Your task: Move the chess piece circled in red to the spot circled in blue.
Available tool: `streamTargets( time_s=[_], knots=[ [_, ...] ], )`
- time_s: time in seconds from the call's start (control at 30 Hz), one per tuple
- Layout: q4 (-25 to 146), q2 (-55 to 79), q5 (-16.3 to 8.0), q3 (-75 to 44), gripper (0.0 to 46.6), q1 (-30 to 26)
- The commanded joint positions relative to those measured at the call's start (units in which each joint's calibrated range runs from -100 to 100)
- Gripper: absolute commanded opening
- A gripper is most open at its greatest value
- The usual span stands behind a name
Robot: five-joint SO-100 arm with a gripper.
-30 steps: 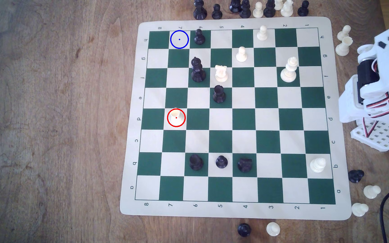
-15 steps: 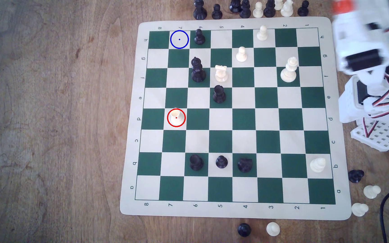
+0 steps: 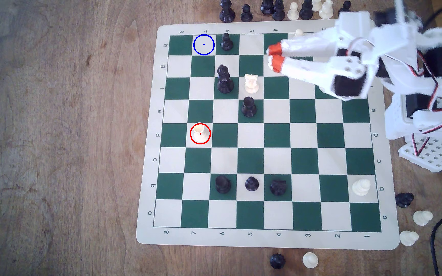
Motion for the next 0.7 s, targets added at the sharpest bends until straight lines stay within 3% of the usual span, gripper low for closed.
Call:
streamTargets(
  time_s=[0.0,0.13,0.2,0.4,0.5,0.6,0.67],
  knots=[
    [6.7,15.9,0.0,-15.5,1.8,-1.1],
    [14.3,28.6,0.9,-25.7,0.3,-1.7],
    [18.6,36.1,1.0,-33.0,3.4,-2.1],
    [24.9,57.1,0.0,-52.9,3.5,-3.3],
    [28.9,67.9,-1.6,-63.5,7.9,-3.2],
    [32.0,73.8,-1.7,-69.2,9.4,-3.5],
    [32.1,76.8,-1.6,-71.3,13.9,-3.6]
  ],
)
